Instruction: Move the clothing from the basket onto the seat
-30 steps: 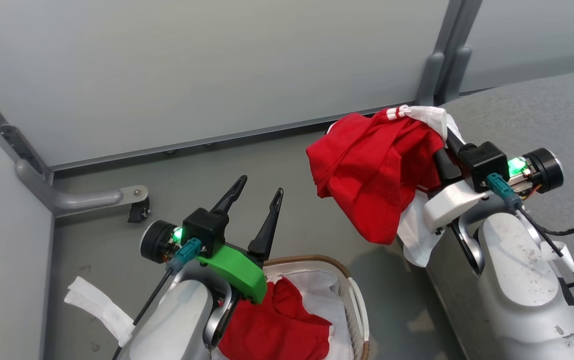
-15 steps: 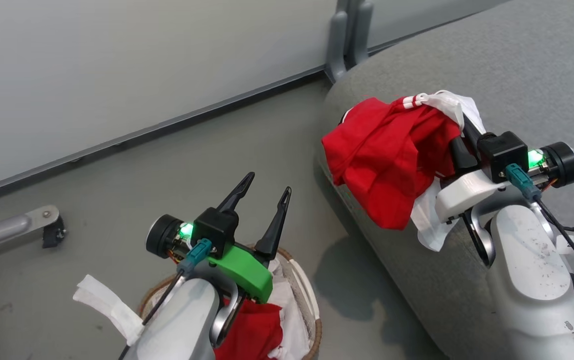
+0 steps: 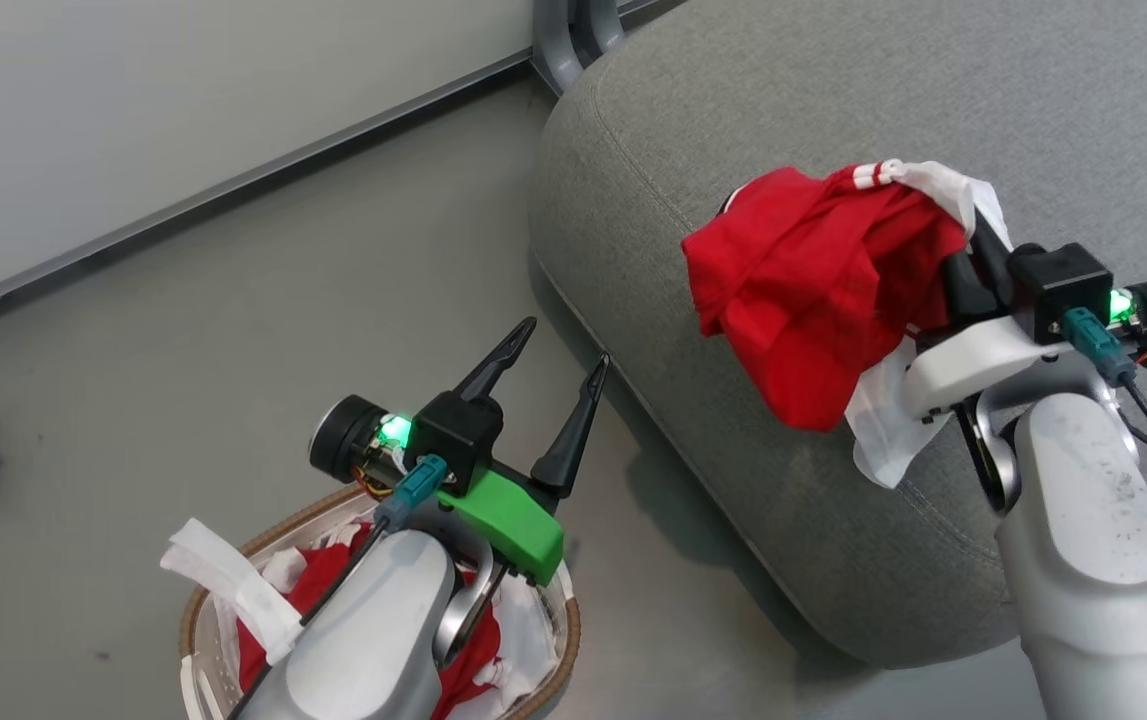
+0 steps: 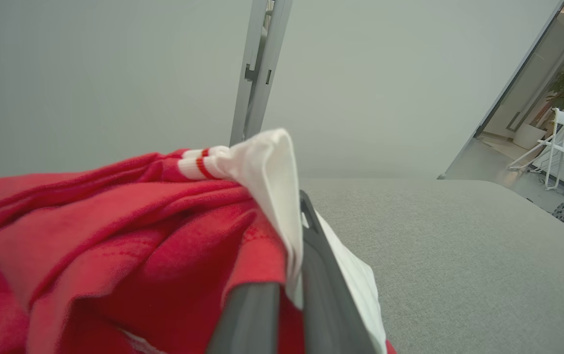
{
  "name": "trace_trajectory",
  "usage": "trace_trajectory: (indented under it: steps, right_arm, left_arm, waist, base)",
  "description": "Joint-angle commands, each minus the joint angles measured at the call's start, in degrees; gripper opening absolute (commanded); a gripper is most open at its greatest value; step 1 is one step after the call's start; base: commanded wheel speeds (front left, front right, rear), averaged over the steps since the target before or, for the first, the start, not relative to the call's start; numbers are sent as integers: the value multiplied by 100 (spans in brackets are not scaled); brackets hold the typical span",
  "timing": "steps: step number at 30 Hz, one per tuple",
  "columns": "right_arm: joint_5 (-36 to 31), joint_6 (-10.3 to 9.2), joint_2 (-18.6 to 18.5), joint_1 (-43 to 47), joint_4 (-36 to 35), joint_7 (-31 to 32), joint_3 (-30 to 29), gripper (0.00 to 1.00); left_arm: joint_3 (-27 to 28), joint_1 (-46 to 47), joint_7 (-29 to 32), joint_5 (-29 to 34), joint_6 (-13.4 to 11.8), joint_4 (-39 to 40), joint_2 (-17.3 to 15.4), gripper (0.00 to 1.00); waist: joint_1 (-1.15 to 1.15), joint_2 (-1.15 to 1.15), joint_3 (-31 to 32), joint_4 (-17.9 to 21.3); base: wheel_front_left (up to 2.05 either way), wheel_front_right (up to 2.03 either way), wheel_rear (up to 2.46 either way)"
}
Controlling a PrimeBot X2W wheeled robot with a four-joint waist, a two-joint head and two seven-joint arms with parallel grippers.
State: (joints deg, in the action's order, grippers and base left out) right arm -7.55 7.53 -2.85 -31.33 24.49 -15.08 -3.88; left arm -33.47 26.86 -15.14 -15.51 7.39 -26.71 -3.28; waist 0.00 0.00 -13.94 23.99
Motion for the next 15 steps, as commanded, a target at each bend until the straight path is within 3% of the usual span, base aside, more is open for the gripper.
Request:
trace_trajectory:
  steps: [1, 8, 15]
  right_arm:
    - [-62, -8, -9, -178, -6, -14, -79, 0]
    - [-525, -8, -46, -1088, 30, -14, -703, 0]
    - [-762, -8, -707, -2233, 241, -14, -1463, 0]
  left_arm:
    - [-14, 124, -1, -22, 12, 24, -86, 100]
    - [-120, 419, -1, 95, 13, 318, -221, 100]
    - [-247, 774, 1, 203, 13, 487, -325, 100]
  waist:
    - [0, 0, -230, -37]
    - [0, 0, -871, -404]
    - [0, 0, -1674, -907]
  base:
    - [0, 0, 0]
    - [0, 0, 0]
    - [0, 0, 0]
